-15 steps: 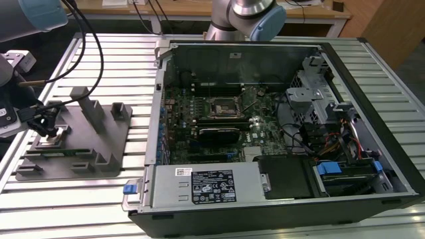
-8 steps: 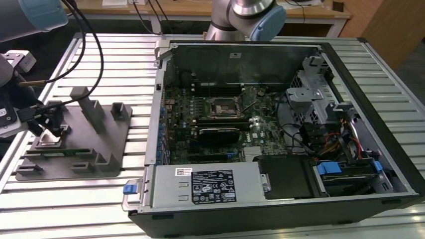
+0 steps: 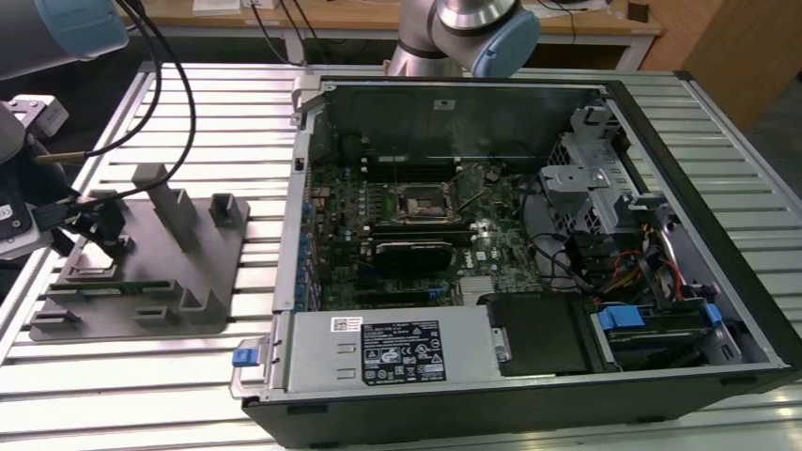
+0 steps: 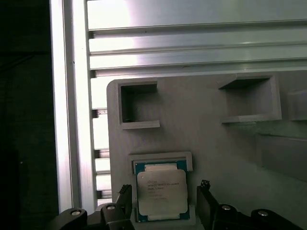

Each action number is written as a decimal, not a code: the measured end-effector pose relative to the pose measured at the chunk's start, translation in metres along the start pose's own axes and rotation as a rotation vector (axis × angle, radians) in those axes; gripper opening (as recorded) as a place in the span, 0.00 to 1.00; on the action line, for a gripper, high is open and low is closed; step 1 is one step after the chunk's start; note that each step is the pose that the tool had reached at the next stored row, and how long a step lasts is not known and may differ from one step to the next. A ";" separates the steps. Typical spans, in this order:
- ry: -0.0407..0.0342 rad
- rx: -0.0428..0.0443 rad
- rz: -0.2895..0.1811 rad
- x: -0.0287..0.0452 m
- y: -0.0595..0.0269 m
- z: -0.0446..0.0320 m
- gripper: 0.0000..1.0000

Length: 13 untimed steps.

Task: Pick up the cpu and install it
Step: 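Pick up the cpu and move it towards the insertion slot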

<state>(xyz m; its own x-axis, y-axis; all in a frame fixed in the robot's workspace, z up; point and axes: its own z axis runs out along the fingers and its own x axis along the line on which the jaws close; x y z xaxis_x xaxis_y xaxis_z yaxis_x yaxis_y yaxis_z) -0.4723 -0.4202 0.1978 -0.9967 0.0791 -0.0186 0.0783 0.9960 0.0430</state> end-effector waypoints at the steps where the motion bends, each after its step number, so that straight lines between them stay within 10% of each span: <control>1: 0.0000 -0.0006 -0.001 0.0000 0.0000 0.0006 0.65; 13: 0.0025 -0.0052 -0.046 0.0001 -0.0004 0.0080 0.65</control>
<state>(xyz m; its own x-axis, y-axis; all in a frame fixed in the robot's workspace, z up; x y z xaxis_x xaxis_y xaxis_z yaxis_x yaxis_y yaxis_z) -0.4723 -0.4202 0.1898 -0.9993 0.0328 -0.0182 0.0320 0.9984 0.0474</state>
